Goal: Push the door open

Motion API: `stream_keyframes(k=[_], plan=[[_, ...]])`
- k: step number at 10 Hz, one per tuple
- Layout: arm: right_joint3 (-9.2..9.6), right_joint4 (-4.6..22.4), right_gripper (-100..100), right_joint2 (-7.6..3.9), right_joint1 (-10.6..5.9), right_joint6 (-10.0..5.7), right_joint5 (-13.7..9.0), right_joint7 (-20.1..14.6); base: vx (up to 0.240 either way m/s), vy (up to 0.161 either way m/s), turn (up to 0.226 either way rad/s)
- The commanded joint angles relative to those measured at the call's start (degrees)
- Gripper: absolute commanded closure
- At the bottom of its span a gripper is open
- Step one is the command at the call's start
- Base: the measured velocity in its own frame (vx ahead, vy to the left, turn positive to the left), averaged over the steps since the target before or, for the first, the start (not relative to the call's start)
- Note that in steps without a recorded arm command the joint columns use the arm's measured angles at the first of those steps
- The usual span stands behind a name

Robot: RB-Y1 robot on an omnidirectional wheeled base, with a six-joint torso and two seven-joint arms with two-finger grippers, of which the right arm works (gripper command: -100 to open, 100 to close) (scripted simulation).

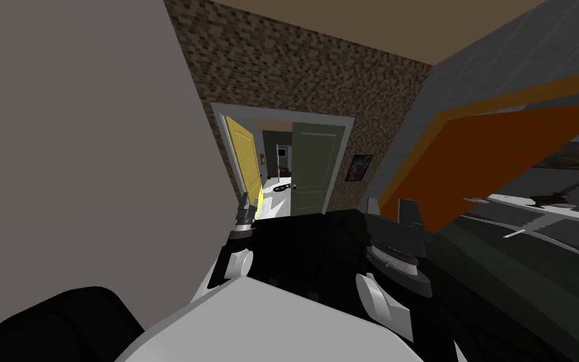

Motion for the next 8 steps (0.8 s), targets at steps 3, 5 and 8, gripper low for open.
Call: stream_keyframes(k=[3,5,8], plan=[[-0.86,4.19,-100,-1.35,-1.20,-0.91,-2.39,-2.79,0.082,-0.029,0.228],[-1.38,6.73,-100,-1.99,-1.93,-1.46,-3.84,-4.48,0.078,-0.018,0.235],[-2.19,10.70,-100,-2.86,-3.06,-2.32,-6.10,-7.12,0.077,-0.021,0.213]])
